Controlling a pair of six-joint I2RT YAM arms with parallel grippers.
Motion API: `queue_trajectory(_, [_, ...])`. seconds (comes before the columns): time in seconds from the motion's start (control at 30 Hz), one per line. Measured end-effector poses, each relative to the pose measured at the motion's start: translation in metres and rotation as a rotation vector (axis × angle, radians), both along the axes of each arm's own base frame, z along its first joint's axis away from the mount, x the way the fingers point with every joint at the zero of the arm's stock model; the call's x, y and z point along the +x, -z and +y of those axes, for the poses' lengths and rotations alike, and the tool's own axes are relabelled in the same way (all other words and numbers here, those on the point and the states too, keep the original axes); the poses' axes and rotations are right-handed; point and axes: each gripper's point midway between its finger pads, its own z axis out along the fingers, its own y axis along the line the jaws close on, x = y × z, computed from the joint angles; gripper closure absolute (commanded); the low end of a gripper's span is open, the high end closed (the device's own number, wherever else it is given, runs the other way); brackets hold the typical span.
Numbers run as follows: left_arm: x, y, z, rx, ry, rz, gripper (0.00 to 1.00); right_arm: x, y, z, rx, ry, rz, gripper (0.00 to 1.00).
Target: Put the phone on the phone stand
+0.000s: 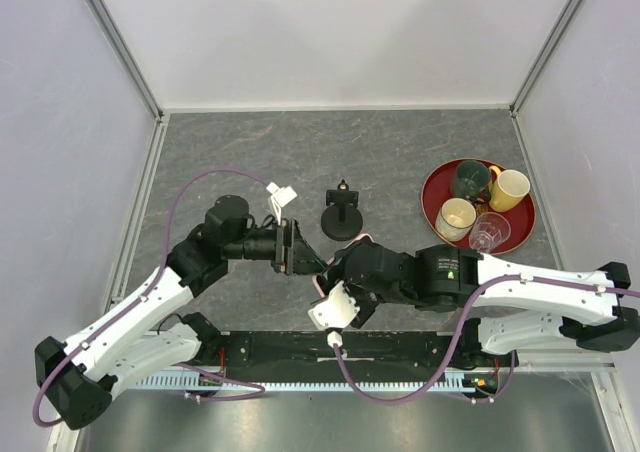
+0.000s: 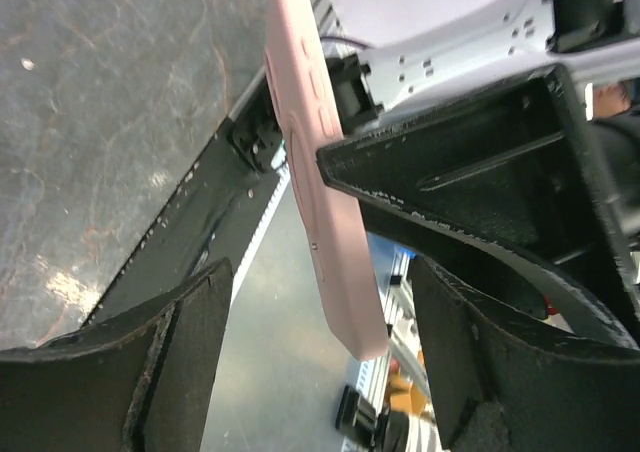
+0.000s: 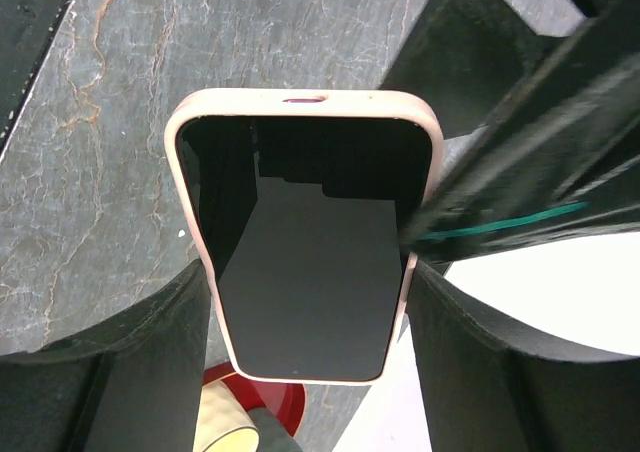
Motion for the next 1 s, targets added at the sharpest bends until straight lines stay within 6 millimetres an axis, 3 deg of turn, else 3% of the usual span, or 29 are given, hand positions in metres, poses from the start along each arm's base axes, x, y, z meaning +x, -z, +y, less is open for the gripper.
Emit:
queue_trajectory(0.2, [-0.020, 0.012, -0.009, 0.061, 0.091, -0.009, 0.64, 0.003, -0.006, 0.005, 0.004, 0.006, -0.013, 1.00])
queue_trajectory(0.23, [-0.020, 0.011, -0.009, 0.063, 0.094, -0.016, 0.80, 0.003, -0.007, 0.004, 0.006, 0.006, -0.014, 0.94])
queue_trajectory(0.27, [-0.020, 0.010, -0.009, 0.061, 0.095, -0.025, 0.88, 0.003, -0.008, 0.004, 0.005, 0.009, -0.015, 0.80])
queue_trajectory(0.3, [-0.019, 0.008, -0.009, 0.059, 0.093, -0.038, 0.95, 0.004, -0.008, 0.003, 0.005, 0.019, -0.012, 0.03])
queue_trajectory(0.47, [-0.002, 0.014, -0.004, 0.119, -0.005, -0.094, 0.98, 0.009, -0.007, 0.004, 0.067, 0.152, 0.021, 0.02])
queue_trajectory(0.57, [0.010, 0.015, 0.012, 0.167, -0.134, -0.135, 0.98, 0.010, 0.007, 0.001, 0.182, 0.290, 0.103, 0.02])
queue_trajectory(0.73, [0.023, -0.019, 0.055, 0.100, -0.397, -0.294, 0.98, 0.022, 0.032, -0.028, 0.472, 0.679, 0.281, 0.02])
queue_trajectory(0.87, [0.021, -0.045, 0.080, -0.042, -0.525, -0.388, 0.98, 0.034, 0.022, -0.032, 0.781, 1.017, 0.504, 0.02])
queue_trajectory(1.0, [0.016, -0.048, 0.079, -0.136, -0.527, -0.398, 0.98, 0.054, 0.006, -0.013, 1.048, 1.228, 0.852, 0.02])
